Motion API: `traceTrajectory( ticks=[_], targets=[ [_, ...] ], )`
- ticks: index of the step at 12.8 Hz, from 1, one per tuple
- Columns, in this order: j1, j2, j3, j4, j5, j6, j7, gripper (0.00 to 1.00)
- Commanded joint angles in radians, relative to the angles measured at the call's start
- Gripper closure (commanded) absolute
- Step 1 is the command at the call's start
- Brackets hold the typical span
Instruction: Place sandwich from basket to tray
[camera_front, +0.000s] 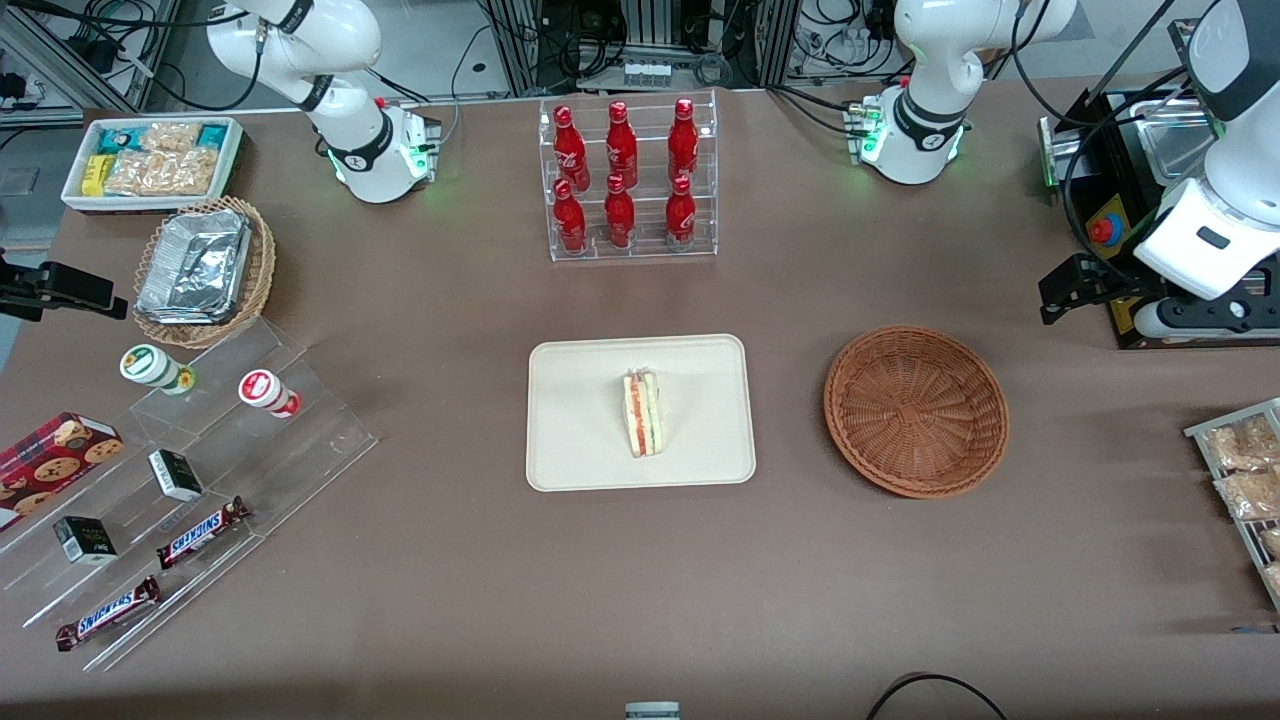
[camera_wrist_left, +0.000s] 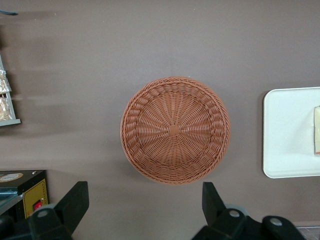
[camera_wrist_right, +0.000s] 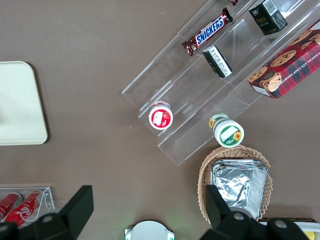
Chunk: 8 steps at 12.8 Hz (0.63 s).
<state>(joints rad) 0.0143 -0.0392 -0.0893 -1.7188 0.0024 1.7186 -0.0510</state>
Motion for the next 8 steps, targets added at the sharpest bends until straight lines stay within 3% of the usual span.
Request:
traceTrajectory(
  ticks=[1, 8],
  targets=[
    [-0.002, 0.039, 0.005, 0.066, -0.001, -0.011, 0.011, 0.0],
    [-0.02, 0.03, 0.063, 0.082, 0.008, -0.053, 0.013, 0.0]
  ],
)
